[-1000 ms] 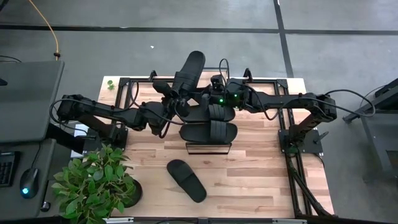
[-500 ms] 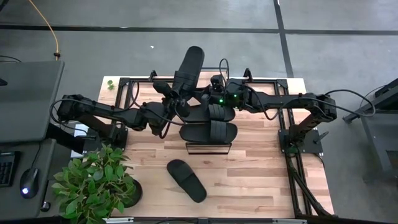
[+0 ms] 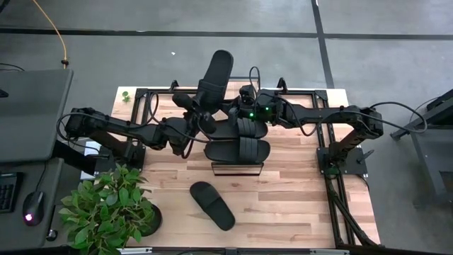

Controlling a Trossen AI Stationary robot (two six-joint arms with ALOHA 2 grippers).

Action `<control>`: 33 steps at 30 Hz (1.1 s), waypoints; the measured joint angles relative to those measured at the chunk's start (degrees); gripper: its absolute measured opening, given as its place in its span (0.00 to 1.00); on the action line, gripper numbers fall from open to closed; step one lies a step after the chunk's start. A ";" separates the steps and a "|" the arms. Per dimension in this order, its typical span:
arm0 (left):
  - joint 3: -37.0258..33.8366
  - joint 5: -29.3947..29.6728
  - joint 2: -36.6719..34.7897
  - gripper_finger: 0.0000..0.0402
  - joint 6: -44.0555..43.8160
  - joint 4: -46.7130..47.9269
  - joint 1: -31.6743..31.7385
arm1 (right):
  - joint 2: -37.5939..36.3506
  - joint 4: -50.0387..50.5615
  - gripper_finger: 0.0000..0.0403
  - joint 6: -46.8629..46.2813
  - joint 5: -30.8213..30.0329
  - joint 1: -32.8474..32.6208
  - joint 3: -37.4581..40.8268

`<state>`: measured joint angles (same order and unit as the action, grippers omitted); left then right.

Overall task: Pick and place slides into the shelf
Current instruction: Put the black slipper on the shelf

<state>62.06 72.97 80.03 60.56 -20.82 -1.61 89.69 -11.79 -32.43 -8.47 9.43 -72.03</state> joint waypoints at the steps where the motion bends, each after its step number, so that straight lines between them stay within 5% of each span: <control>1: 0.00 0.85 0.00 0.53 -0.46 -0.02 0.00 | 0.00 0.06 0.18 0.10 0.09 0.13 0.00; 10: 0.00 6.19 0.00 0.77 -0.98 1.38 -1.31 | 0.00 2.69 0.18 1.35 2.62 3.08 0.00; 21: 0.01 9.16 -0.55 0.67 -2.30 4.87 -3.80 | -3.07 10.77 0.18 2.42 17.75 10.40 0.00; 26: 0.00 1.45 -3.35 0.63 -13.82 14.80 -3.65 | -8.54 19.55 0.18 6.41 19.21 11.96 0.00; 33: 0.02 -19.81 -8.16 0.59 -31.67 31.54 -1.21 | -15.48 29.58 0.18 9.47 21.63 12.39 0.00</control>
<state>62.08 53.16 71.86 28.89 10.72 -2.82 74.21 17.78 -22.96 13.16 21.82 -72.03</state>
